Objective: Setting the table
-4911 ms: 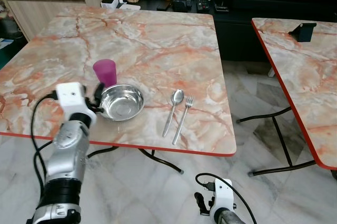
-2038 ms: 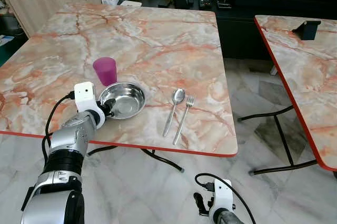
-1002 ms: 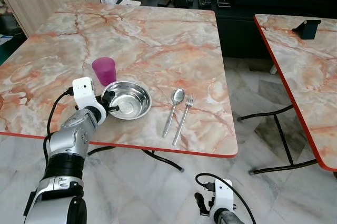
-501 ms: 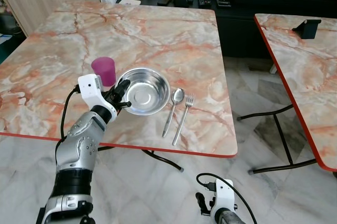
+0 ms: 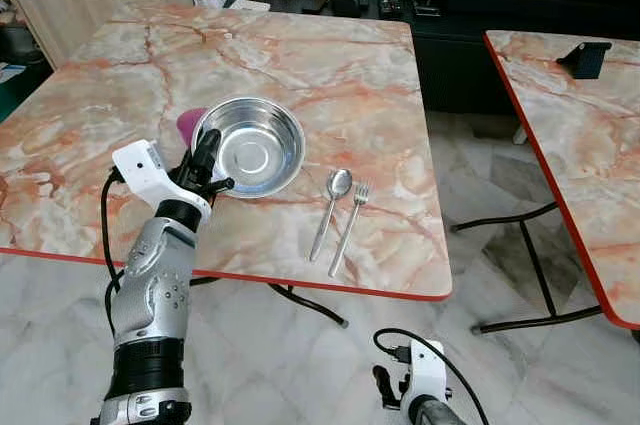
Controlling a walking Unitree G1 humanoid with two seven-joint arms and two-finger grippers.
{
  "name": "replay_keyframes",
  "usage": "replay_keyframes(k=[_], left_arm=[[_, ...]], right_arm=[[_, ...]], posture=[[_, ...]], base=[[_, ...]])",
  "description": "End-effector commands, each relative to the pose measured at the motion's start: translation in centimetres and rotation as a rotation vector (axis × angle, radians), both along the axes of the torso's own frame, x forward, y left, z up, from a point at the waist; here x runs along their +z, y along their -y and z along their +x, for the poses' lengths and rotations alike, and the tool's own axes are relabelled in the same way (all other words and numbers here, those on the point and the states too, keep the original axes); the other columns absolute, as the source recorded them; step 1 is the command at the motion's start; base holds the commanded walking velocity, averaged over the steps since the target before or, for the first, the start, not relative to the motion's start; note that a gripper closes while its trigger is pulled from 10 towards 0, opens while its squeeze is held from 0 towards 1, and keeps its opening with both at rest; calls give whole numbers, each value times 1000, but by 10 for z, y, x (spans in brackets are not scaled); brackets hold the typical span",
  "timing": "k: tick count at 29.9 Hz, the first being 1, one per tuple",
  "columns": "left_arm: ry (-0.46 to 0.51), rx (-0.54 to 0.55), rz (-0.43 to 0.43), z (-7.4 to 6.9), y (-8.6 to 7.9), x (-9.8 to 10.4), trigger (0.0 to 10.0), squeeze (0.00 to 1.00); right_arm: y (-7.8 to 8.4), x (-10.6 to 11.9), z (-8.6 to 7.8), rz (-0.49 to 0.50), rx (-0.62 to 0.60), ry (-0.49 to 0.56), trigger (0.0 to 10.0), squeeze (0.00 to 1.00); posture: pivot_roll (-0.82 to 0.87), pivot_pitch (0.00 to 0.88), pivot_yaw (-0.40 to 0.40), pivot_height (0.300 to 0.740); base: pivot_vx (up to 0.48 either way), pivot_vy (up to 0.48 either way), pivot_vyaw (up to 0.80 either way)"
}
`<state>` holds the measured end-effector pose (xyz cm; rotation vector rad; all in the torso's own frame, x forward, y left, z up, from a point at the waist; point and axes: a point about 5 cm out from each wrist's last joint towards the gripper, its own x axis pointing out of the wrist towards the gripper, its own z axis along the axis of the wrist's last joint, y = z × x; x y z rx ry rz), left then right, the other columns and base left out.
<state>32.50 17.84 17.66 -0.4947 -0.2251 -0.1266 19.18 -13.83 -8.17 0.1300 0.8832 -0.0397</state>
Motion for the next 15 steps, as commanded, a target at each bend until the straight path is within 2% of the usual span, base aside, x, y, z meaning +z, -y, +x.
replay_keyframes(k=[1, 6, 14, 15], left_arm=[[37, 6, 19, -1, 2, 6, 10000, 0], [45, 14, 27, 1, 3, 7, 10000, 0], [37, 12, 34, 3, 4, 6, 10000, 0], [36, 12, 36, 3, 4, 6, 10000, 0]], right_arm=[[2, -2, -3, 0, -19, -7, 10000, 0], [2, -3, -5, 0, -23, -24, 10000, 0], [1, -3, -5, 0, -21, -27, 10000, 0], [1, -3, -5, 2, -21, -23, 10000, 0]], posture=[[9, 0, -50, 740], [9, 0, -50, 740], [4, 0, -46, 740], [4, 0, -45, 740]], base=[[0, 0, 0], [0, -239, 0], [0, -323, -672], [0, -322, 0]])
